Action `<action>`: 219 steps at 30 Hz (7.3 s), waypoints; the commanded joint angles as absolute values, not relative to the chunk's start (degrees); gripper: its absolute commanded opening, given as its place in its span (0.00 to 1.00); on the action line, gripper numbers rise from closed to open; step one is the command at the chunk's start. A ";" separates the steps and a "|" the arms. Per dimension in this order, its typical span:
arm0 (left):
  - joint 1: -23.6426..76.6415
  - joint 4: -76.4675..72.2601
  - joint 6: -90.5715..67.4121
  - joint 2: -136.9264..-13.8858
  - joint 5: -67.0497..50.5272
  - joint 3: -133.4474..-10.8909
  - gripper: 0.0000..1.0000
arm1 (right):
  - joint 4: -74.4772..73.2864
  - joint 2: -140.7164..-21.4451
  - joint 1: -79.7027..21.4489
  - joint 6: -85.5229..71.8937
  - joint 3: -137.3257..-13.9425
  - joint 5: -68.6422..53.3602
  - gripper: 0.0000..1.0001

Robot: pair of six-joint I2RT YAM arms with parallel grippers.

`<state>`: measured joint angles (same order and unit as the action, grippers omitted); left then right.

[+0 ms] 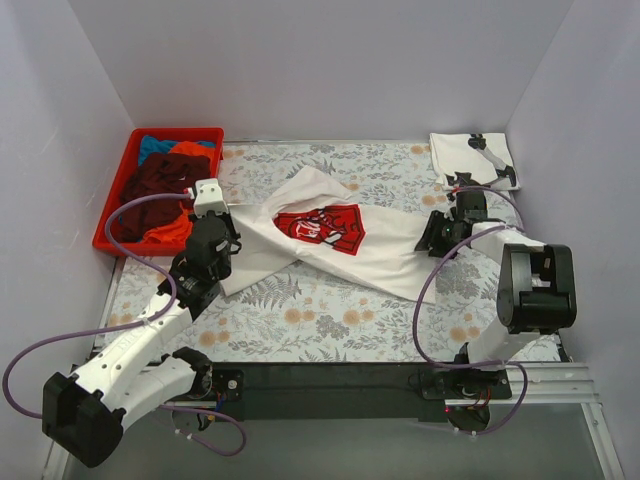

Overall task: Fold and stack the t-shirts
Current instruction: Flatten the tshirt out

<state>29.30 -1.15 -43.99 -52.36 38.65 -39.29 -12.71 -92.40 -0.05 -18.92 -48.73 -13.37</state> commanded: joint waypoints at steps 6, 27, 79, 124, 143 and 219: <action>28.74 -0.62 -45.26 -52.03 36.30 -41.57 0.00 | -19.94 -102.49 -0.61 -13.36 -65.56 2.37 0.57; 28.74 1.23 -47.20 -50.89 34.72 -41.75 0.01 | -27.33 -76.37 -6.50 -21.35 -39.73 4.31 0.59; 26.46 -4.13 -34.90 -81.47 41.57 -84.70 0.00 | -37.79 -82.70 -5.45 -11.34 -91.64 16.43 0.01; 24.27 -22.48 -26.36 -93.93 26.28 -74.09 0.00 | 5.87 -72.81 -4.57 -2.63 -54.41 14.67 0.01; 19.07 -18.81 -34.98 -120.67 19.51 -86.31 0.00 | 6.85 -106.70 -3.25 -0.18 -70.66 6.24 0.01; 17.40 -12.24 -45.08 -128.14 -3.79 -99.84 0.24 | -3.43 -102.83 10.11 -11.87 -67.59 14.24 0.01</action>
